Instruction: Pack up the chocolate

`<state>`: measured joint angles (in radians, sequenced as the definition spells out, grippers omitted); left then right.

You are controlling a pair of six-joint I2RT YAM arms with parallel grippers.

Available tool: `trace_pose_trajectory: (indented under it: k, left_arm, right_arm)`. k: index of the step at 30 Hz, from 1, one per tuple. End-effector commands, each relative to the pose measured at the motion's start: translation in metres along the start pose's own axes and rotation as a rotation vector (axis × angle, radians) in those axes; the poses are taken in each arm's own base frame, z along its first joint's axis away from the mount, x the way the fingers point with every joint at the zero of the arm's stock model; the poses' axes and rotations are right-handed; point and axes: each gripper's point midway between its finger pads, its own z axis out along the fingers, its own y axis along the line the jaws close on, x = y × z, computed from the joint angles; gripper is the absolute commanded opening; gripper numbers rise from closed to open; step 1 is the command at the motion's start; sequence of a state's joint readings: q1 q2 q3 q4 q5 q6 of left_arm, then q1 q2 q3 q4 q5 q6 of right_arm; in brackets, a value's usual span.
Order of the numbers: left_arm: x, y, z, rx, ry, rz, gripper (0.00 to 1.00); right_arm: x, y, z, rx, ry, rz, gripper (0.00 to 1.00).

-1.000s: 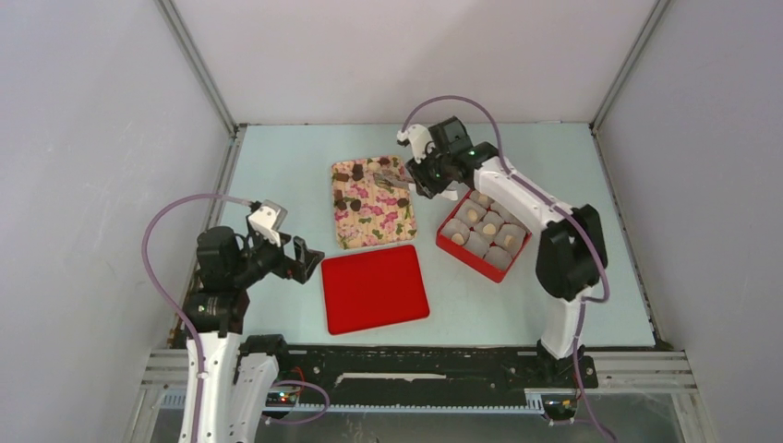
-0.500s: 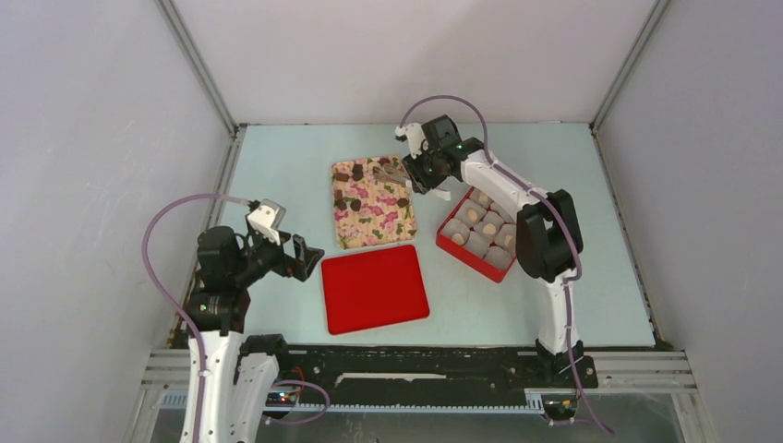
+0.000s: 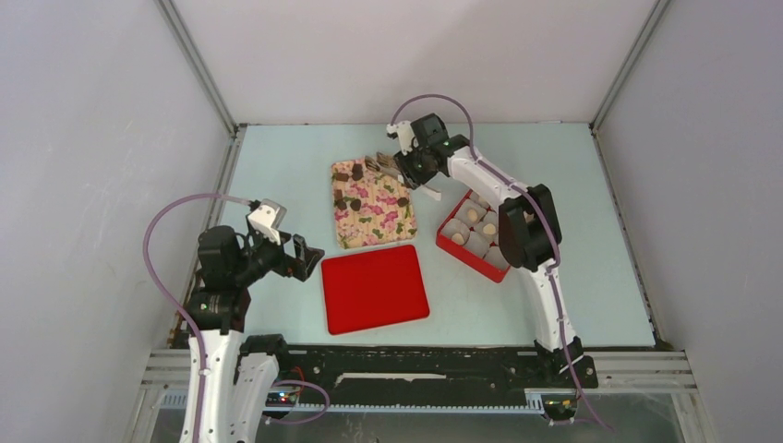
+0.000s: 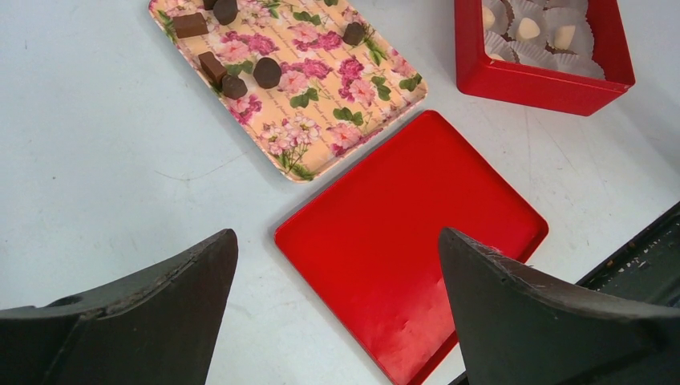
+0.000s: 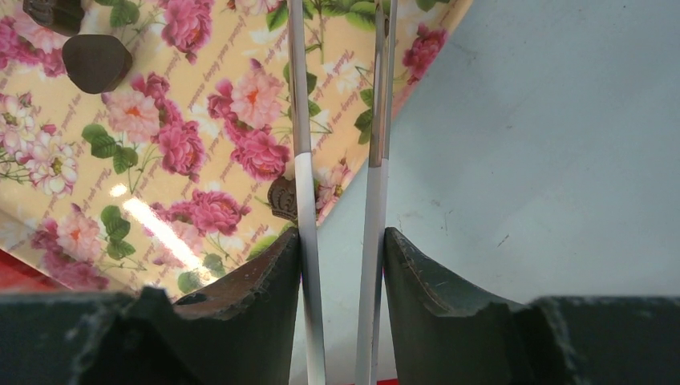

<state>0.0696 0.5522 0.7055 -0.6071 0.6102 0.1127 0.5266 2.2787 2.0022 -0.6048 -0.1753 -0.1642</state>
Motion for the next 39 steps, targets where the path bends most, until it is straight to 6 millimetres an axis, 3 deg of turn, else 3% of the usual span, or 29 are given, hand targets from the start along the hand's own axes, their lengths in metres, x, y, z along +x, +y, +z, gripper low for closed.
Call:
trace_pose_trajectory:
  k: [1, 9, 16, 22, 32, 39]
  left_arm:
    - [-0.002, 0.001, 0.003, 0.01, -0.017, 0.004, 0.98]
    - [-0.002, 0.001, 0.004, 0.013, -0.015, 0.003, 0.98]
    - [-0.001, 0.001, 0.003, 0.014, -0.018, 0.01, 0.98]
    - [-0.001, 0.0, 0.002, 0.015, -0.022, 0.016, 0.98]
    - [-0.002, -0.001, 0.001, 0.019, -0.029, 0.024, 0.98]
    - [-0.001, -0.001, 0.002, 0.021, -0.029, 0.025, 0.98]
  right_arm:
    - [-0.027, 0.004, -0.002, 0.022, -0.066, -0.031, 0.43]
    - [-0.025, 0.003, 0.005, 0.122, -0.04, -0.124, 0.41]
    - [-0.024, 0.01, 0.0, 0.195, -0.013, -0.215, 0.29]
    - [-0.013, 0.026, -0.026, 0.179, 0.003, -0.235, 0.23]
    - [0.031, 0.042, -0.091, 0.15, 0.035, -0.196, 0.19]
    - [0.056, 0.065, -0.116, 0.024, 0.059, -0.139, 0.17]
